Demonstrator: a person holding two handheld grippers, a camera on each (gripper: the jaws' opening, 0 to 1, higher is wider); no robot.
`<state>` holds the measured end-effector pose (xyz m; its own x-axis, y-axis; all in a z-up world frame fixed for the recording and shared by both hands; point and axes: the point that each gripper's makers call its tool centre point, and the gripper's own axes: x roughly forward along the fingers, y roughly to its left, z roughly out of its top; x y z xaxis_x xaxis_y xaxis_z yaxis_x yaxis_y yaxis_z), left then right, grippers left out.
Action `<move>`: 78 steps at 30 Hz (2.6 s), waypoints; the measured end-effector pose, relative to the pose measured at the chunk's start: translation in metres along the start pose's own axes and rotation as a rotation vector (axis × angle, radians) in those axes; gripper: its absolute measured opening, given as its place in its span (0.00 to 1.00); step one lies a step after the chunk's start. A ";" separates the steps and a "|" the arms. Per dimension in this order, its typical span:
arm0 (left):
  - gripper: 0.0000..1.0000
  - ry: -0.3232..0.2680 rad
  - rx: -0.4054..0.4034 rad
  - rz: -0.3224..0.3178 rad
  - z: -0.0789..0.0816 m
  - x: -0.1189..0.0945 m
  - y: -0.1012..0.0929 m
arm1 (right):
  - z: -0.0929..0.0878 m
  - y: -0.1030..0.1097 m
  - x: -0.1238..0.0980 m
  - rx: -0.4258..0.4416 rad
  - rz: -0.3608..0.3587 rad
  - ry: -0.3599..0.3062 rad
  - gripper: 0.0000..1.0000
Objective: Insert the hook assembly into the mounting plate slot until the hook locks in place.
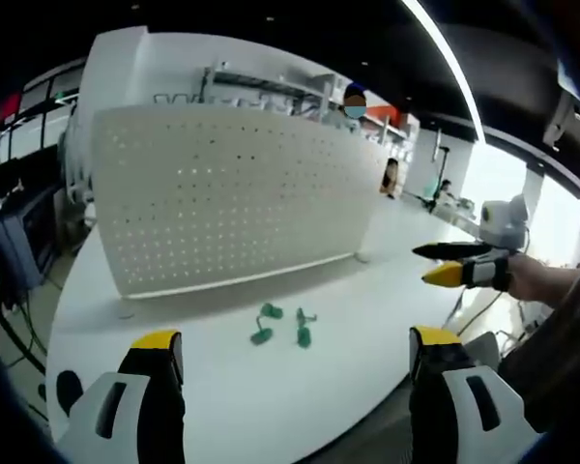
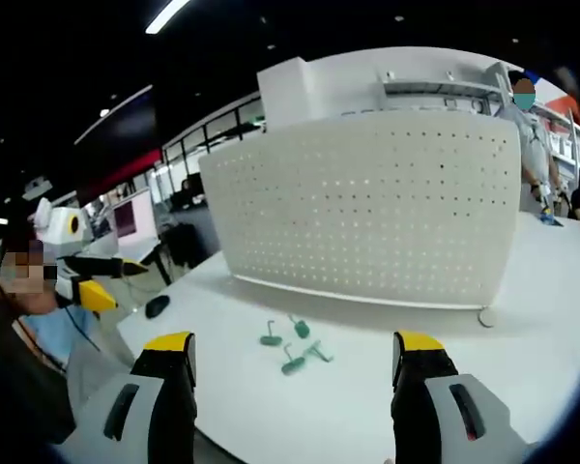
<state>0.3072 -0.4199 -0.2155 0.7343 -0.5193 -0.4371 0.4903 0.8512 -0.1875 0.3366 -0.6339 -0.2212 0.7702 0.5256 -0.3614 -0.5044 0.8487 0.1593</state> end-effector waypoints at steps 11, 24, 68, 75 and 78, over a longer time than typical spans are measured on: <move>0.98 -0.003 -0.029 -0.007 -0.002 0.001 0.002 | -0.005 -0.002 0.000 -0.006 -0.002 0.027 0.84; 0.98 0.003 -0.059 -0.016 -0.006 0.002 0.003 | -0.007 0.001 0.004 -0.004 0.005 0.038 0.83; 0.98 0.034 -0.074 -0.016 -0.019 0.005 0.007 | -0.039 0.018 0.034 -0.021 0.104 0.143 0.75; 0.98 0.039 -0.077 -0.014 -0.021 0.005 0.009 | -0.050 0.026 0.048 -0.031 0.141 0.174 0.72; 0.98 0.041 -0.080 -0.014 -0.021 0.005 0.009 | -0.054 0.027 0.059 -0.032 0.148 0.184 0.71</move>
<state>0.3056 -0.4131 -0.2382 0.7073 -0.5289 -0.4691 0.4601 0.8482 -0.2624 0.3468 -0.5831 -0.2881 0.6042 0.6220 -0.4981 -0.6211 0.7592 0.1946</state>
